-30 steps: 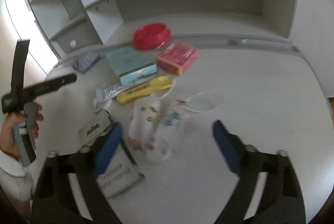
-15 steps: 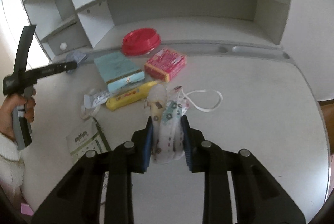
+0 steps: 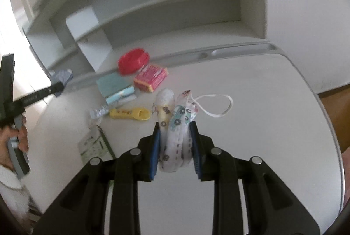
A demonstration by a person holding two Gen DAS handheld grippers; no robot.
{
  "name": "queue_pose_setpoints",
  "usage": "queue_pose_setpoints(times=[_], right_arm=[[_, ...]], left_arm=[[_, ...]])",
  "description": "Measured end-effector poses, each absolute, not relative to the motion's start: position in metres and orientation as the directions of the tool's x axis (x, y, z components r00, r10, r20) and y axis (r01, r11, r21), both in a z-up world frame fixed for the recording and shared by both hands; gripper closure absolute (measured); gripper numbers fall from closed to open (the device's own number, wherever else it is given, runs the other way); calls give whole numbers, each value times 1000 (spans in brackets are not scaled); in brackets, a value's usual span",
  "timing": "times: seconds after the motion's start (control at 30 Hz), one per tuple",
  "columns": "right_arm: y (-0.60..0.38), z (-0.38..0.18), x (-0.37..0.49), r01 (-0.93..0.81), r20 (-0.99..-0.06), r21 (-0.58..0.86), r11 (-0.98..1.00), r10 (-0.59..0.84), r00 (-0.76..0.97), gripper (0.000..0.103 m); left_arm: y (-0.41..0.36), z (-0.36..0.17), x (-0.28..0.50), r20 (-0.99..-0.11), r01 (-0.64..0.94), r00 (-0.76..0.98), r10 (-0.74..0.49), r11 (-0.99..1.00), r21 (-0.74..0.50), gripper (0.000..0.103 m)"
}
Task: Collect trash
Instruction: 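Carry both items over the bin and open both tools to drop them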
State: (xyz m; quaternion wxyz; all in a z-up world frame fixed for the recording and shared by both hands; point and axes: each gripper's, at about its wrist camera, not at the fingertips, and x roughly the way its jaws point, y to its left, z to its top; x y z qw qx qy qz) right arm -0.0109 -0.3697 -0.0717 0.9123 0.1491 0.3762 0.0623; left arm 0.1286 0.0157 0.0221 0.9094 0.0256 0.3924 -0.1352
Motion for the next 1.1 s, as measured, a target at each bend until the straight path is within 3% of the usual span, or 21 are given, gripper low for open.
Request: queue_pose_setpoints(times=[0.17, 0.33, 0.47, 0.63, 0.8, 0.97, 1.1], right_arm=[[-421, -58, -56, 53, -627, 377, 925, 213, 749, 77], [-493, -58, -122, 161, -602, 432, 888, 150, 784, 77], [-562, -53, -197, 285, -579, 446, 848, 30, 815, 77], [-644, -93, -292, 461, -623, 486, 742, -75, 778, 77], [-684, -203, -314, 582, -759, 514, 630, 18, 651, 77], [-694, -341, -294, 688, -844, 533, 492, 252, 473, 77], [-685, -407, -273, 732, -869, 487, 477, 352, 349, 77]], left_arm=[[-54, 48, 83, -683, 385, 656, -322, 921, -64, 74], [-154, 59, 17, -651, 576, 576, -494, 811, -106, 74], [-266, 52, -64, -655, 775, 406, -638, 620, -123, 74], [-375, 6, -165, -715, 910, 156, -682, 381, -165, 74], [-442, -96, -220, -830, 925, 13, -558, 322, -202, 74], [-487, -223, -205, -947, 879, -54, -317, 434, -196, 74], [-492, -298, -174, -980, 837, -66, -190, 524, -157, 74]])
